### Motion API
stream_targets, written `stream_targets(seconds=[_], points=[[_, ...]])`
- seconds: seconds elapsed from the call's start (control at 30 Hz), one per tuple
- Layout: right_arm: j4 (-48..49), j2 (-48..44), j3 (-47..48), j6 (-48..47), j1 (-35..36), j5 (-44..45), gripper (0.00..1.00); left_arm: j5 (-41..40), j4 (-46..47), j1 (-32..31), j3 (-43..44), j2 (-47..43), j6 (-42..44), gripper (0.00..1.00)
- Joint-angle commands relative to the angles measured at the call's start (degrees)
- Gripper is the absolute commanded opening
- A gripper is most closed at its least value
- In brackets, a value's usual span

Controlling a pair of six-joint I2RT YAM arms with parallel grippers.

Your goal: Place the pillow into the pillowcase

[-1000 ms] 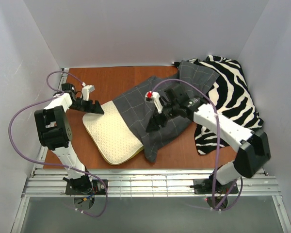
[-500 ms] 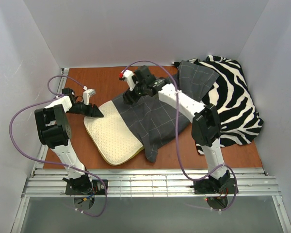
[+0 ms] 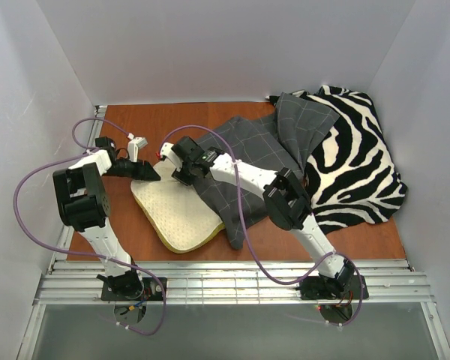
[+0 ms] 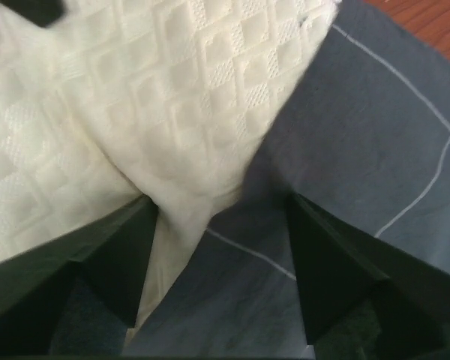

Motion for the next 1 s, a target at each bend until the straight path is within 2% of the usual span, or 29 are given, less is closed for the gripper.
stream_targets(seconds=[0.0,0.07,0.17,0.27,0.4,0.43,0.5,0.7,0.8,0.83,0.87,0.97], points=[[5.65,3.03,3.49,-2.65,-2.9,12.43,0.55,0.98,-2.2,-1.01,-2.14,-3.1,-1.48,0.51],[7.48,3.12,3.67,-3.17,-3.61,14.97,0.47,0.37,-1.5,-1.02,-2.85,-3.28,-1.74,0.49],[8.99,3.55,5.5,-4.05,-4.66,17.17,0.41,0.45,-0.71,-1.1,-3.29,-3.02,-1.83,0.47],[9.17,4.0,7.27,-4.75,-5.02,17.27,0.39,-0.07,0.17,-1.19,-3.02,-2.49,-2.27,0.45],[9.52,0.75,3.85,-4.93,-5.1,13.85,0.45,-1.48,1.31,-1.19,-3.11,-2.58,-2.45,0.42],[9.87,-0.47,3.15,-5.19,-5.1,12.97,0.44,-1.74,1.31,-1.19,-3.2,-2.58,-2.45,0.41],[10.4,-0.84,2.09,-5.63,-5.63,13.14,0.31,-2.01,1.92,-1.19,-3.2,-2.49,-2.54,0.4],[10.14,-2.15,1.3,-5.02,-7.83,11.21,0.31,-2.36,2.1,-1.19,-2.76,-2.31,-2.36,0.4],[10.05,-3.73,0.77,-4.67,-8.53,8.93,0.23,-2.89,2.19,-1.19,-2.5,-2.31,-1.84,0.4],[9.87,-4.0,0.42,-4.67,-8.71,7.01,0.06,-2.97,2.1,-1.19,-2.41,-2.4,-1.58,0.4],[9.78,-4.09,-0.02,-4.41,-9.14,6.21,0.01,-2.98,2.19,-1.19,-2.41,-2.4,-1.4,0.4],[7.68,-5.23,-2.65,-3.18,-9.5,-0.47,0.01,-1.23,1.32,-1.19,-1.88,-3.27,-0.08,0.37]])
